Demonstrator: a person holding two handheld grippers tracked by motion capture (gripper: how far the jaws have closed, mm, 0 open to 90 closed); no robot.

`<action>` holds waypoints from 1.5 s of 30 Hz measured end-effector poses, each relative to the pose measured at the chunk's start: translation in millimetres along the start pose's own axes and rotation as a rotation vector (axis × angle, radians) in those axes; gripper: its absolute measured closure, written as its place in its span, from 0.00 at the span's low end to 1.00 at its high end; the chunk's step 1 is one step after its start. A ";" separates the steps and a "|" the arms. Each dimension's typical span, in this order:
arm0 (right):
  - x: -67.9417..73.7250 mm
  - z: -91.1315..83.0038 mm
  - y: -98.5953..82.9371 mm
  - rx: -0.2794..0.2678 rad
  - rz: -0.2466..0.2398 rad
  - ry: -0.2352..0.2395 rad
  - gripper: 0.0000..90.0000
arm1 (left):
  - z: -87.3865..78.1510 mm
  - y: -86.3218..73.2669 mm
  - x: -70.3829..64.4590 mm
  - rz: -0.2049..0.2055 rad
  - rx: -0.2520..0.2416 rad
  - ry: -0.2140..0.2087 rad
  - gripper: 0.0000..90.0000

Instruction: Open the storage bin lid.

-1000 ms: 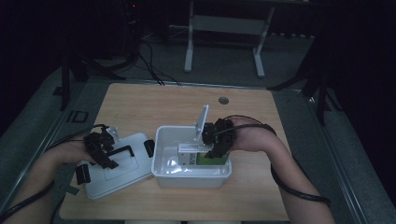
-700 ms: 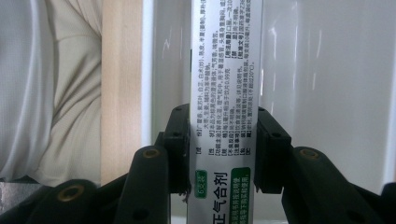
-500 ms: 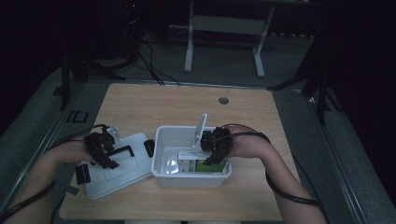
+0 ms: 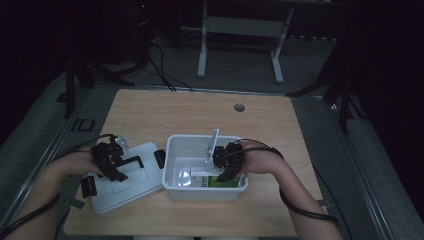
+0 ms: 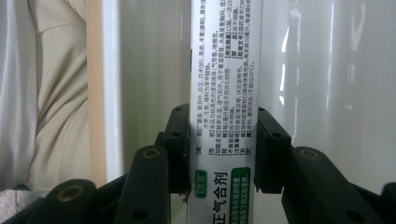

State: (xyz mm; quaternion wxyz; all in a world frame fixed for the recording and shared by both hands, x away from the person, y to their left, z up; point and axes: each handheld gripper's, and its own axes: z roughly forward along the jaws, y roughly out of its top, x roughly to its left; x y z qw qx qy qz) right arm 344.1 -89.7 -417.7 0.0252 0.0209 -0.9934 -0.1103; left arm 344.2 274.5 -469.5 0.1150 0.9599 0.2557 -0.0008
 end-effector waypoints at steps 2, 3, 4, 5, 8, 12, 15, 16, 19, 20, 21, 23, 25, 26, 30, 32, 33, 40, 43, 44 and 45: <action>-0.8 3.4 -0.2 0.000 0.003 -0.001 0.71 | -0.3 0.1 0.0 0.001 0.000 -0.001 0.28; -1.7 4.9 -0.3 0.001 0.000 0.000 0.71 | -0.4 0.2 -0.2 0.001 0.000 0.000 0.28; -1.8 6.0 -0.3 0.005 0.006 0.002 0.71 | -0.5 0.3 -0.1 0.002 0.001 0.000 0.28; -1.8 7.2 -0.5 0.007 0.008 0.002 0.71 | -0.4 0.3 -0.2 0.001 0.000 -0.002 0.28; -2.2 11.5 -0.7 0.010 0.009 0.001 0.70 | 0.4 0.0 0.1 0.001 0.003 -0.002 0.28; -3.1 17.5 -1.9 0.023 0.009 0.001 0.70 | 1.2 -0.4 0.1 0.000 0.002 -0.003 0.28; -3.8 21.8 -3.4 0.031 0.015 0.005 0.70 | 1.5 -0.9 0.3 0.000 0.001 -0.003 0.28; -4.1 23.3 -4.0 0.029 0.016 0.006 0.70 | 1.5 -1.1 0.5 -0.001 0.004 -0.001 0.28; -5.0 27.2 -5.2 0.031 0.019 0.010 0.70 | 1.6 -1.3 0.6 -0.004 0.004 -0.002 0.28; -5.1 28.5 -5.4 0.039 0.019 0.010 0.70 | 1.5 -1.1 0.4 -0.002 0.002 -0.004 0.28; -5.2 29.2 -5.6 0.041 0.019 0.010 0.70 | 1.4 -0.9 0.1 -0.002 0.003 -0.005 0.28; -5.1 28.8 -5.7 0.039 0.033 0.014 0.69 | 1.4 -0.7 0.3 -0.001 0.004 -0.004 0.28; -5.0 29.6 -5.6 0.049 0.037 0.016 0.69 | 1.5 -0.5 0.2 0.001 0.006 -0.004 0.28; -5.0 30.6 -5.6 0.060 0.039 0.014 0.68 | 1.5 -0.5 0.2 -0.001 0.005 -0.004 0.28; -5.0 26.2 -5.5 0.037 0.034 0.018 0.67 | 1.7 -0.8 0.1 -0.001 0.006 -0.005 0.28; -5.3 22.1 -5.6 0.025 0.034 0.019 0.67 | 1.8 -1.0 -0.1 -0.002 0.009 -0.004 0.28; -5.3 20.0 -5.5 0.023 0.034 0.016 0.67 | 1.6 -1.2 0.0 -0.001 0.007 -0.005 0.28; -3.6 2.6 -5.6 -0.006 0.028 0.011 0.65 | 0.0 -1.5 -0.3 -0.005 0.009 -0.005 0.28; -3.5 -6.7 -7.5 -0.026 0.033 -0.004 0.65 | -0.7 -1.3 -0.8 -0.017 0.002 -0.007 0.28; -4.0 -9.9 -8.5 -0.036 0.031 -0.008 0.65 | -0.9 -1.3 -0.6 -0.024 -0.001 -0.013 0.28; -3.8 -12.8 -9.6 -0.043 0.032 -0.010 0.64 | -1.0 -1.2 -0.8 -0.025 -0.002 -0.011 0.28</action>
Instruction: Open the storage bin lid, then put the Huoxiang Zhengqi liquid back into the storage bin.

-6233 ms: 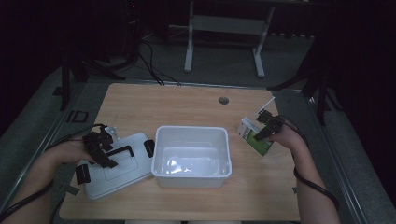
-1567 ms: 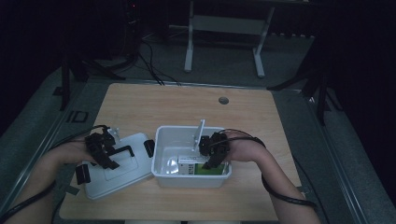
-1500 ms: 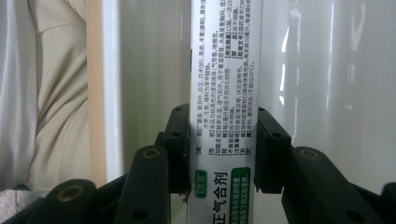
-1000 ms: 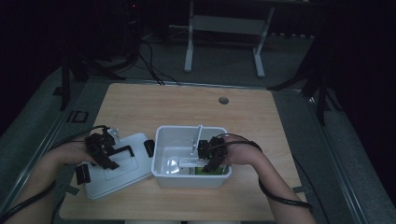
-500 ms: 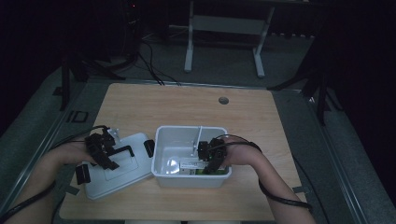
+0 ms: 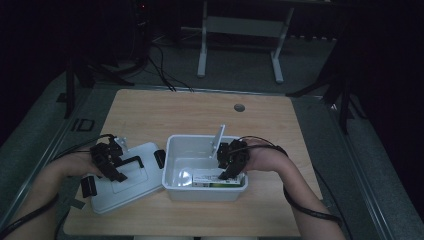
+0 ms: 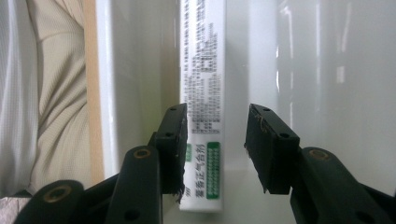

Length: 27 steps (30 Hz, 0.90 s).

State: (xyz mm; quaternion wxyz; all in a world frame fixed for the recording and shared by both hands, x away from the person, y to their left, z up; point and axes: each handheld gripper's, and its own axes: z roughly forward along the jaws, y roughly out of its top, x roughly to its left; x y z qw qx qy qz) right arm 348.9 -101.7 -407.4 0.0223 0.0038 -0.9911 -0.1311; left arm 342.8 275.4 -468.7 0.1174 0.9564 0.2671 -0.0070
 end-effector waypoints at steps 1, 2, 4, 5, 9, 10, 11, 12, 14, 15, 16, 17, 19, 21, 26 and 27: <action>0.4 -2.9 -1.1 -0.004 0.001 -0.004 0.64 | 0.2 0.2 0.2 -0.003 0.000 0.004 0.28; 0.7 -5.9 -2.4 -0.009 0.003 -0.010 0.64 | 0.4 0.2 0.3 -0.007 -0.001 0.001 0.28; 0.9 -12.1 -5.5 -0.024 0.007 -0.018 0.64 | 1.1 0.5 0.1 -0.002 0.000 0.008 0.28; 1.1 -15.4 -7.3 -0.029 0.008 -0.024 0.64 | 1.5 0.5 -0.1 0.001 0.000 0.004 0.28; 1.7 -29.6 -15.9 -0.063 0.019 -0.045 0.64 | 1.7 1.6 -0.4 0.018 0.003 0.016 0.30; 1.8 -33.2 -18.6 -0.069 0.023 -0.048 0.64 | 1.7 2.0 0.2 0.016 0.002 0.024 0.30; 1.6 -36.7 -21.6 -0.075 0.029 -0.055 0.63 | 1.3 2.0 0.6 0.016 -0.001 0.025 0.30; 1.4 -39.9 -24.9 -0.080 0.035 -0.061 0.63 | 0.8 2.0 0.5 0.014 -0.004 0.029 0.30; 0.6 -45.9 -32.4 -0.089 0.050 -0.070 0.63 | -0.4 1.8 1.0 0.017 -0.014 0.023 0.37; 0.4 -48.5 -36.5 -0.093 0.060 -0.076 0.62 | -0.9 1.9 0.8 0.023 -0.016 0.033 0.37; -0.1 -50.9 -40.9 -0.099 0.072 -0.079 0.62 | -1.6 1.9 1.0 0.021 -0.016 0.041 0.39; -0.6 -53.3 -45.3 -0.100 0.082 -0.080 0.61 | -2.1 1.8 1.1 0.018 -0.022 0.036 0.42; -1.1 -57.9 -54.3 -0.111 0.097 -0.087 0.59 | -2.7 1.9 1.7 0.018 -0.026 0.044 0.44; -1.4 -61.9 -63.5 -0.114 0.113 -0.101 0.57 | -2.7 2.0 1.4 0.023 -0.029 0.041 0.48; -3.8 -69.8 -87.5 -0.133 0.155 -0.139 0.51 | -2.5 1.4 2.4 0.019 -0.036 0.041 0.56; -4.6 -70.5 -92.3 -0.144 0.167 -0.140 0.50 | -2.2 1.4 2.4 0.020 -0.035 0.046 0.56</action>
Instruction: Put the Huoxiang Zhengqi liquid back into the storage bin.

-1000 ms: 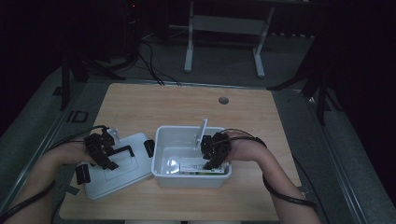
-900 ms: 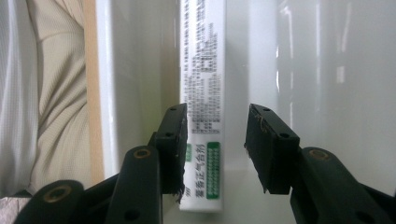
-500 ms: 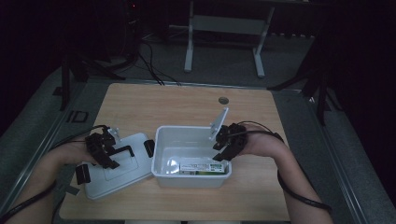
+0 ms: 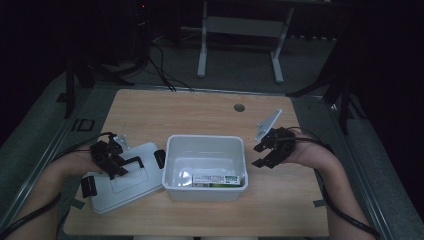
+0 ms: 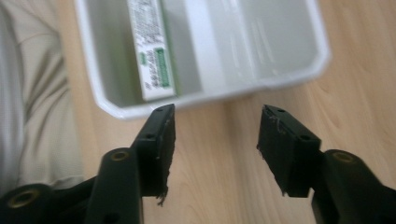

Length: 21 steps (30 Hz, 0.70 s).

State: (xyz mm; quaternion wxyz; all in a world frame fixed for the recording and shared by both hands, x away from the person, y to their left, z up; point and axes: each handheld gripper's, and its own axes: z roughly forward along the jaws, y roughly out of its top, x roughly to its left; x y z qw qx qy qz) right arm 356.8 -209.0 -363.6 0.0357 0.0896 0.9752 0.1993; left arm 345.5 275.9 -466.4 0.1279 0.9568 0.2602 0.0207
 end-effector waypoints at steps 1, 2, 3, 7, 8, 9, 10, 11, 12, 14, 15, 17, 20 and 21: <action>-0.8 -0.8 -4.3 -0.002 0.012 0.002 0.48 | 0.3 0.0 0.3 -0.005 0.000 0.002 0.58; -1.6 -0.8 -8.5 -0.003 0.018 -0.006 0.43 | 0.5 -0.1 0.6 -0.005 0.000 -0.002 0.59; -2.6 -0.2 -12.6 -0.008 0.029 -0.022 0.40 | 0.9 -0.1 0.9 -0.005 0.001 -0.004 0.59; -7.3 6.2 -28.0 0.000 0.065 -0.021 0.28 | 2.7 0.3 1.1 -0.007 0.004 -0.014 0.64; -7.8 8.8 -31.7 0.007 0.069 -0.013 0.25 | 3.2 0.5 0.9 0.001 0.004 -0.012 0.65; -8.8 12.1 -35.2 0.011 0.069 -0.008 0.22 | 3.6 0.7 0.8 0.001 0.005 -0.016 0.67; -9.6 15.2 -38.7 0.021 0.076 -0.011 0.21 | 3.9 0.8 0.9 -0.001 0.006 -0.025 0.70; -10.2 18.5 -42.2 0.028 0.082 -0.013 0.21 | 4.4 1.1 0.5 0.002 0.009 -0.024 0.71; -11.1 21.8 -45.2 0.032 0.075 -0.021 0.20 | 4.9 1.3 0.7 0.002 0.012 -0.030 0.72; -12.5 28.2 -50.4 0.046 0.081 -0.007 0.18 | 6.3 1.8 0.2 0.004 0.020 -0.028 0.74; -12.5 28.2 -50.4 0.046 0.081 -0.007 0.18 | 6.3 1.8 0.2 0.004 0.020 -0.028 0.77; -13.7 37.0 -57.4 0.059 0.090 -0.005 0.18 | 8.7 1.9 -0.3 0.012 0.031 -0.023 0.80; -14.7 44.0 -63.4 0.062 0.109 0.000 0.18 | 10.1 1.5 -1.2 0.021 0.041 -0.038 0.84; -15.2 45.4 -64.9 0.061 0.114 0.001 0.18 | 10.3 1.4 -1.5 0.020 0.047 -0.041 0.87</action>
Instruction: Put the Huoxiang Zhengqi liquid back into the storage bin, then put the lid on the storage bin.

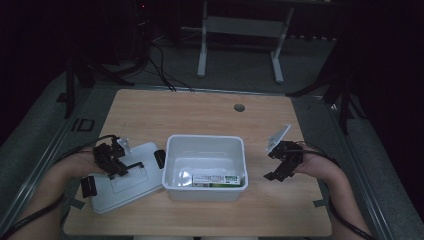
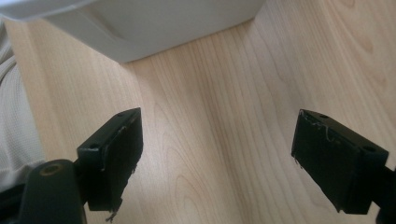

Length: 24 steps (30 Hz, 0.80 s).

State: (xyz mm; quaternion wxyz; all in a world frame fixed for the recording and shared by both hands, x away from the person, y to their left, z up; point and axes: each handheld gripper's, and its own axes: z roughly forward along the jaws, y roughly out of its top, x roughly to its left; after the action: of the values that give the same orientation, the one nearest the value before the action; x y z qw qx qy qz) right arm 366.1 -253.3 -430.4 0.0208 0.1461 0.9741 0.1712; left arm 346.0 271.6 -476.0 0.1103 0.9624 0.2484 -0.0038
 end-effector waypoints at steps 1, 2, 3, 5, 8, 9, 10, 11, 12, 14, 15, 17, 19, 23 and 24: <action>-0.2 1.8 -1.6 0.001 0.010 0.001 0.18 | -0.2 -0.7 -0.6 -0.005 -0.005 -0.030 0.87; -0.6 3.7 -3.3 0.005 0.016 0.002 0.18 | -0.5 -1.0 -1.7 0.005 -0.008 -0.017 0.85; -0.7 4.9 -4.4 0.012 0.018 0.003 0.18 | -1.3 -1.0 -2.2 0.008 -0.007 -0.003 0.81; -0.8 6.4 -5.6 0.011 0.025 0.007 0.18 | -2.6 -1.4 -3.0 0.014 -0.013 0.001 0.75; -0.8 7.7 -6.4 0.006 0.029 0.010 0.19 | -3.7 -0.3 -3.3 0.029 -0.009 0.026 0.83; -0.8 8.2 -6.5 0.005 0.032 0.014 0.20 | -3.6 0.3 -2.7 0.018 -0.005 0.037 0.89; -0.6 8.9 -6.4 0.005 0.032 0.014 0.20 | -3.9 0.6 -2.3 0.018 -0.002 0.044 0.90; -0.4 9.6 -6.4 0.006 0.031 0.017 0.20 | -4.1 1.0 -1.5 0.016 0.002 0.048 0.91; -0.3 10.2 -6.3 0.004 0.032 0.020 0.20 | -4.1 1.4 -0.8 0.011 0.005 0.058 0.92; 0.2 12.2 -6.2 0.010 0.030 0.024 0.20 | -4.2 1.7 0.2 0.009 0.006 0.061 0.93; 0.2 13.1 -6.3 0.011 0.033 0.027 0.20 | -4.0 1.7 0.5 0.008 0.007 0.061 0.93; -0.1 14.8 -6.8 0.011 0.028 0.027 0.20 | -4.2 1.3 1.1 0.002 0.002 0.060 0.93; -0.4 16.0 -7.5 0.007 0.031 0.031 0.20 | -4.3 0.9 1.2 0.001 -0.001 0.060 0.93; 0.0 18.9 -9.7 0.015 0.037 0.040 0.20 | -6.9 0.9 2.0 -0.002 -0.003 0.058 0.93; -0.1 19.5 -10.2 0.013 0.036 0.039 0.20 | -8.6 0.8 2.6 -0.001 -0.006 0.057 0.94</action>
State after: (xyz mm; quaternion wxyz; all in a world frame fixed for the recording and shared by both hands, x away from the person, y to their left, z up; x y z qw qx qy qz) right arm 365.1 -256.0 -452.1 -0.0024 0.1605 0.9726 0.1682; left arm 348.3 274.0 -467.6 0.1062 0.9616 0.2521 0.0244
